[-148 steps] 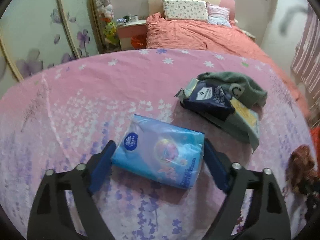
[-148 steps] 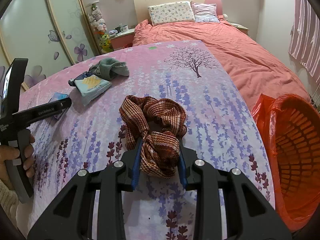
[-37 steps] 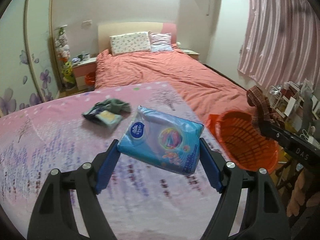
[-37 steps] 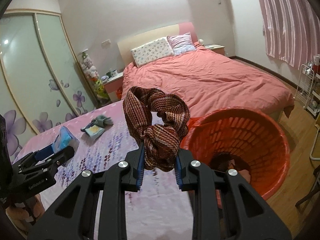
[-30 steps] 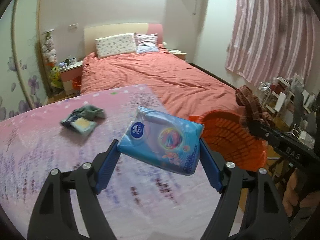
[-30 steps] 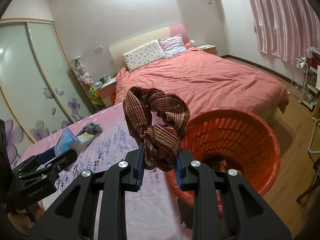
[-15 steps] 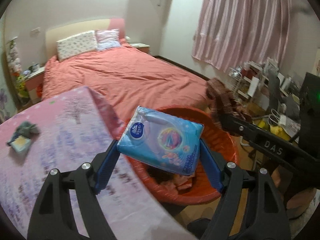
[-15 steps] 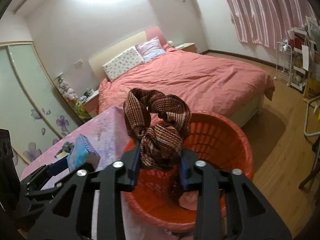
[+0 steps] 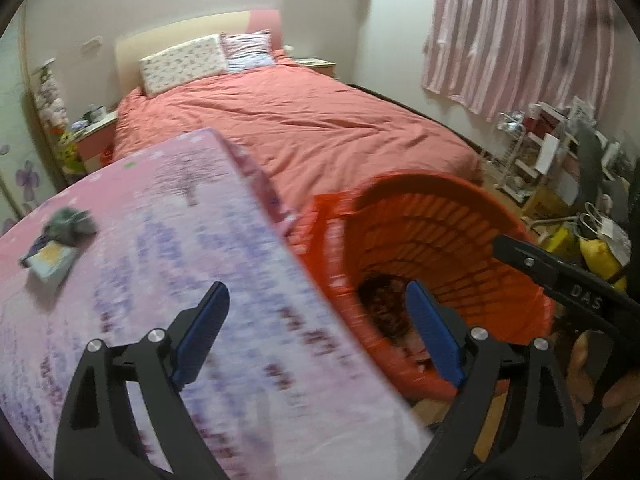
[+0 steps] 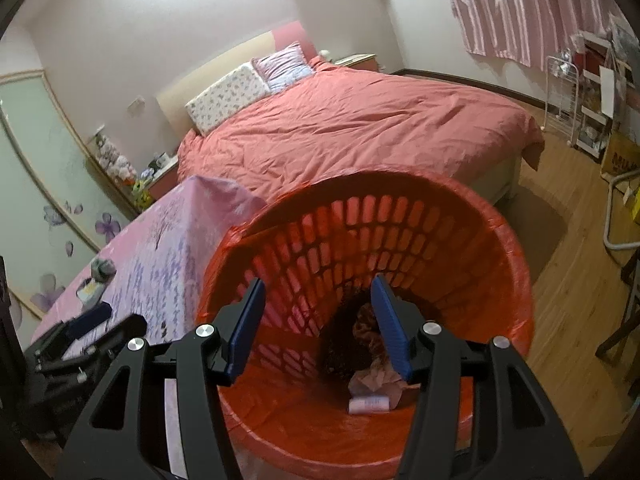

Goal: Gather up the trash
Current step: 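Open both tools over the orange basket to drop wipes pack and scrunchie, then grasp the dark blue snack bag with the left tool while the right tool approaches the green cloth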

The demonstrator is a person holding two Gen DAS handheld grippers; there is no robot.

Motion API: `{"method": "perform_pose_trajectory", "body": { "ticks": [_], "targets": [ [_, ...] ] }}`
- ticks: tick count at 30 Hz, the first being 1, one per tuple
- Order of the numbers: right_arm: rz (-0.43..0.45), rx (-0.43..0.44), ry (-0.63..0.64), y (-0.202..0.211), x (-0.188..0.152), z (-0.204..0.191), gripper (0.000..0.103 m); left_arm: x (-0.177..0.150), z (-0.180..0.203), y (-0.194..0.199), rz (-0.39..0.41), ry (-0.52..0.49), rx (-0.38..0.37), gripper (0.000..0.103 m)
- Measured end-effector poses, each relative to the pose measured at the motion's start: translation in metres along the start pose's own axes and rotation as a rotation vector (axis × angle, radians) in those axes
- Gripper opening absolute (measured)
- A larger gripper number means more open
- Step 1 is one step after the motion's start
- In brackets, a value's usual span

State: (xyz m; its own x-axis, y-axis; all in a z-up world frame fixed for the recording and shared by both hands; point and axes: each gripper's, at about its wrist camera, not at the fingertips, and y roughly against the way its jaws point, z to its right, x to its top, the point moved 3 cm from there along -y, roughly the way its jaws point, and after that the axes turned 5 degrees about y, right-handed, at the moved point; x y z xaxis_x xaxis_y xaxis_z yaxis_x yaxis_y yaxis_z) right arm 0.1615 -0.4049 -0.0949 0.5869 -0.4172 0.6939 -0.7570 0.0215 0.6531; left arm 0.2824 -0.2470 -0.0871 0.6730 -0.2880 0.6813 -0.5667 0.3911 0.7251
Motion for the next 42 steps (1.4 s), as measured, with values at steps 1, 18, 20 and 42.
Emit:
{"method": "perform_pose_trajectory", "body": {
  "ticks": [1, 18, 20, 42],
  "targets": [
    [-0.004, 0.004, 0.012, 0.0, -0.001, -0.005, 0.056, -0.002, -0.008, 0.003, 0.002, 0.008, 0.014, 0.088],
    [-0.1, 0.123, 0.217, -0.024, -0.028, -0.139, 0.056, -0.022, -0.224, 0.058, 0.071, 0.354, 0.3, 0.087],
    [-0.101, 0.127, 0.229, -0.027, -0.029, -0.147, 0.056, -0.008, -0.236, 0.048, 0.079, 0.391, 0.293, 0.076],
    [-0.146, 0.166, 0.251, -0.046, -0.045, -0.181, 0.056, -0.013, -0.322, 0.039, -0.022, 0.408, 0.298, 0.037]
  ]
}}
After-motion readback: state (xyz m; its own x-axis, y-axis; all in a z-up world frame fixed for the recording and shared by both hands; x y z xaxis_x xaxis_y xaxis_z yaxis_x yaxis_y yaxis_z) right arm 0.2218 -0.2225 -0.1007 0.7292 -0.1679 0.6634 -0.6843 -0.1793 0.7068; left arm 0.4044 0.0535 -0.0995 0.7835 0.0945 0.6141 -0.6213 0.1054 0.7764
